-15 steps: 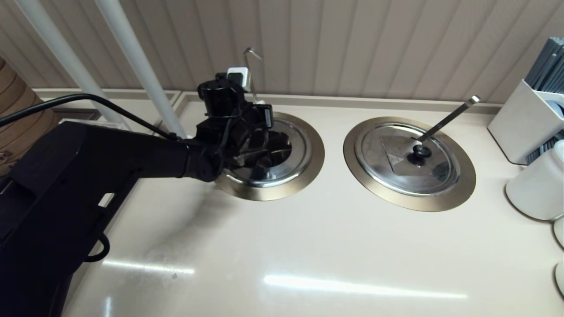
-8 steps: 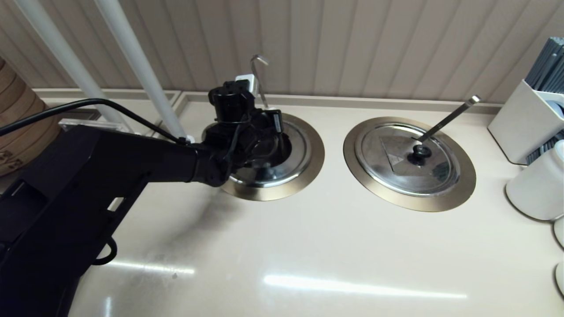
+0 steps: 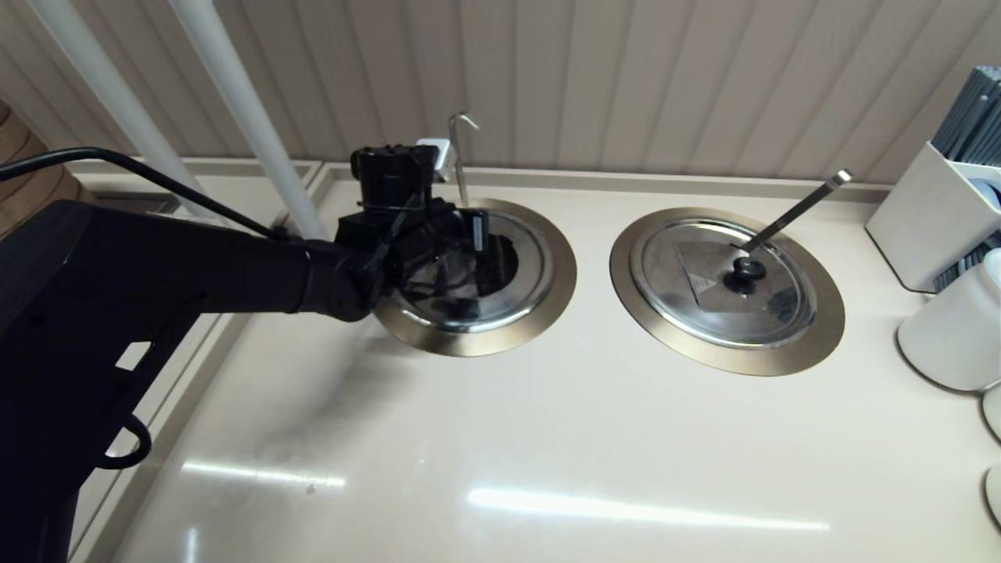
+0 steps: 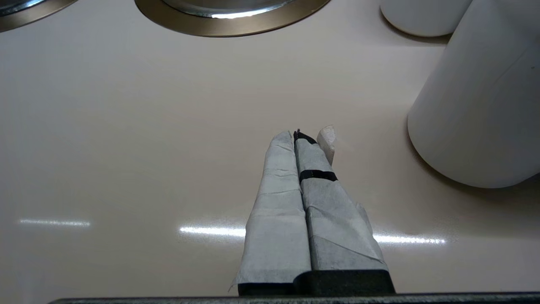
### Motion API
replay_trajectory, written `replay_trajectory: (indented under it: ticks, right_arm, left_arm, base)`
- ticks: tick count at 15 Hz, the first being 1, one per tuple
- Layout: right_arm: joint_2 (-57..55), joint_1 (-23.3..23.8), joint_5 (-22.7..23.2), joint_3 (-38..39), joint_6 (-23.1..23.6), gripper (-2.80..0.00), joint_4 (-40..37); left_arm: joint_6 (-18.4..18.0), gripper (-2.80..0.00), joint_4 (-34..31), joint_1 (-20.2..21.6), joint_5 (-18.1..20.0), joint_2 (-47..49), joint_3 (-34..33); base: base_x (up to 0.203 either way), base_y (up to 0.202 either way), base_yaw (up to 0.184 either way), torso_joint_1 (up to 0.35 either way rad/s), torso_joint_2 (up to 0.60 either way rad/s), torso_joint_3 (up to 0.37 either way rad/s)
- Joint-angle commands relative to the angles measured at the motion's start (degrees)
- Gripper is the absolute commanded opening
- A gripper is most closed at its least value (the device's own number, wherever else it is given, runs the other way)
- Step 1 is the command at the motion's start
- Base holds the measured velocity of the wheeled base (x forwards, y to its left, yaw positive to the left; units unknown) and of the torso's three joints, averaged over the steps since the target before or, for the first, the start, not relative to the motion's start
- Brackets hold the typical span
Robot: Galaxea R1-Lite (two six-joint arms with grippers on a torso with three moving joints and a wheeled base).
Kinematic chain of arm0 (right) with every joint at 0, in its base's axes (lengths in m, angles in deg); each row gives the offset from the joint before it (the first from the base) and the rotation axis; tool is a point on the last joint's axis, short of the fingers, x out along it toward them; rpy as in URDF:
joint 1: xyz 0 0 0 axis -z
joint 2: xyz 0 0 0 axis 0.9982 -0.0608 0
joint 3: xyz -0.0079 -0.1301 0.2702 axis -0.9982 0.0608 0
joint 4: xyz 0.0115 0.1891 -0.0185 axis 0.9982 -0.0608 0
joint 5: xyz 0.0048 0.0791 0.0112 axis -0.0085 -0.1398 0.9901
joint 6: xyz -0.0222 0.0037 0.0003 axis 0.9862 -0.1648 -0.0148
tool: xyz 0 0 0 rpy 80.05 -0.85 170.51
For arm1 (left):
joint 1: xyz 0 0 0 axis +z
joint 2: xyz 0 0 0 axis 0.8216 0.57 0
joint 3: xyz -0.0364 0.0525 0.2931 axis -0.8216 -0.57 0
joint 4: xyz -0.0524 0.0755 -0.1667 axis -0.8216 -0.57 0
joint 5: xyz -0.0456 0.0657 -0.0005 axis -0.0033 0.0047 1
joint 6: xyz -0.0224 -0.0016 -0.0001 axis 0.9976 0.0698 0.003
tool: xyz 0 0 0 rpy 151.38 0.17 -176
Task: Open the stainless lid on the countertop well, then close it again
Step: Stir with a spoon
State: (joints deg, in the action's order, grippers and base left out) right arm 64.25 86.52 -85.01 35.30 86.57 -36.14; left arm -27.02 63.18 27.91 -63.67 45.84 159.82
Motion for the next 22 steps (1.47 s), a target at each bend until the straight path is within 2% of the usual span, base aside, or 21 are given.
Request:
replay_trajectory:
  ticks: [1, 3, 4, 6, 12, 22]
  right_arm:
    - [0.0, 0.0, 0.0, 0.26, -0.01, -2.8, 0.03]
    - [0.0, 0.0, -0.07, 0.26, -0.01, -2.8, 0.03]
    - [0.0, 0.0, -0.07, 0.26, -0.01, -2.8, 0.03]
    - [0.0, 0.0, -0.07, 0.26, -0.01, -2.8, 0.03]
    - [0.0, 0.0, -0.07, 0.26, -0.01, -2.8, 0.03]
    - [0.0, 0.0, -0.07, 0.26, -0.01, -2.8, 0.03]
  left_arm:
    - [-0.98, -2.8, 0.18, 0.25, -2.66, 1.62, 1.92]
    - [-3.85, -2.8, 1.53, 0.23, -9.68, 5.18, 5.83]
    - [-4.47, -2.8, 4.16, 0.19, -10.52, 5.7, 6.03]
    - [-4.46, -2.8, 6.78, 0.05, -10.58, 6.99, 6.44]
    - [-2.67, -2.8, 5.92, -2.24, -10.87, 8.64, 7.98]
    - [-2.59, -2.8, 5.54, -3.95, -10.78, 9.87, 10.53]
  base:
    - [0.0, 0.0, 0.0, 0.0, 0.0, 0.0]
    - [0.0, 0.0, 0.0, 0.0, 0.0, 0.0]
    - [0.0, 0.0, 0.0, 0.0, 0.0, 0.0]
    - [0.0, 0.0, 0.0, 0.0, 0.0, 0.0]
    - [0.0, 0.0, 0.0, 0.0, 0.0, 0.0]
    - [0.0, 0.0, 0.0, 0.0, 0.0, 0.0]
